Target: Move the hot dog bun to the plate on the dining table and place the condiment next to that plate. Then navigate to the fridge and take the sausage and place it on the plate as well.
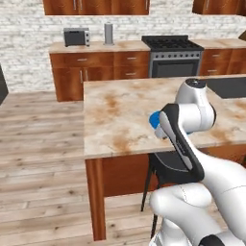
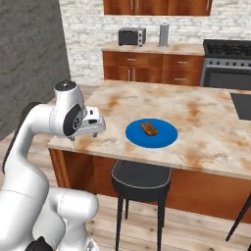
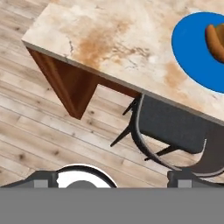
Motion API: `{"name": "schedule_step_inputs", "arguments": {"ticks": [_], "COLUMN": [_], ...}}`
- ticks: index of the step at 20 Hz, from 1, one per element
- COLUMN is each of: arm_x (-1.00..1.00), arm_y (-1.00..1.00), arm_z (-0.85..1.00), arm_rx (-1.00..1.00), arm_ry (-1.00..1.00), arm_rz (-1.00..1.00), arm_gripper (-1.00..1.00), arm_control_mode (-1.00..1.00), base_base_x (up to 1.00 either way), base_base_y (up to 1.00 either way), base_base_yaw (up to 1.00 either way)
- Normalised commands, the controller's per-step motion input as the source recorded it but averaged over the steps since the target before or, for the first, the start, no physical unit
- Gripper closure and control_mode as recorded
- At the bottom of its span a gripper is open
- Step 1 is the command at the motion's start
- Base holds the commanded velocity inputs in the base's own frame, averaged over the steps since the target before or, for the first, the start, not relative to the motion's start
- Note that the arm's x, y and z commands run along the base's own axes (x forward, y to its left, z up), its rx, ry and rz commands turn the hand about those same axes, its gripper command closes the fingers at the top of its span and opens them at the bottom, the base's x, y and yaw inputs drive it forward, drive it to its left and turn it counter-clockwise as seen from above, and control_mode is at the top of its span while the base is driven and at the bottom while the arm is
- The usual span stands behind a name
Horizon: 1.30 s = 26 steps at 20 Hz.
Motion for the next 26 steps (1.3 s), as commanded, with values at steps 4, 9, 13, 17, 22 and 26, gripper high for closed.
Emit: {"name": "schedule_step_inputs", "arguments": {"ticks": [4,9,13,17,22,26], "arm_x": [0.0,0.0,0.0,0.0,0.0,0.0], "arm_y": [0.0,0.0,0.0,0.0,0.0,0.0], "arm_z": [0.0,0.0,0.0,0.0,0.0,0.0], "arm_rx": [0.0,0.0,0.0,0.0,0.0,0.0], "arm_ry": [0.0,0.0,0.0,0.0,0.0,0.0], "arm_rz": [0.0,0.0,0.0,0.0,0.0,0.0], "arm_gripper": [-1.0,-1.0,-1.0,-1.0,-1.0,-1.0], "arm_control_mode": [1.0,1.0,1.0,1.0,1.0,1.0], "base_base_x": [-0.03,0.18,0.62,0.94,1.0,1.0], "base_base_y": [1.0,1.0,1.0,0.88,0.67,0.57], "base_base_yaw": [0.0,0.0,-0.04,-0.15,-0.24,-0.27]}}
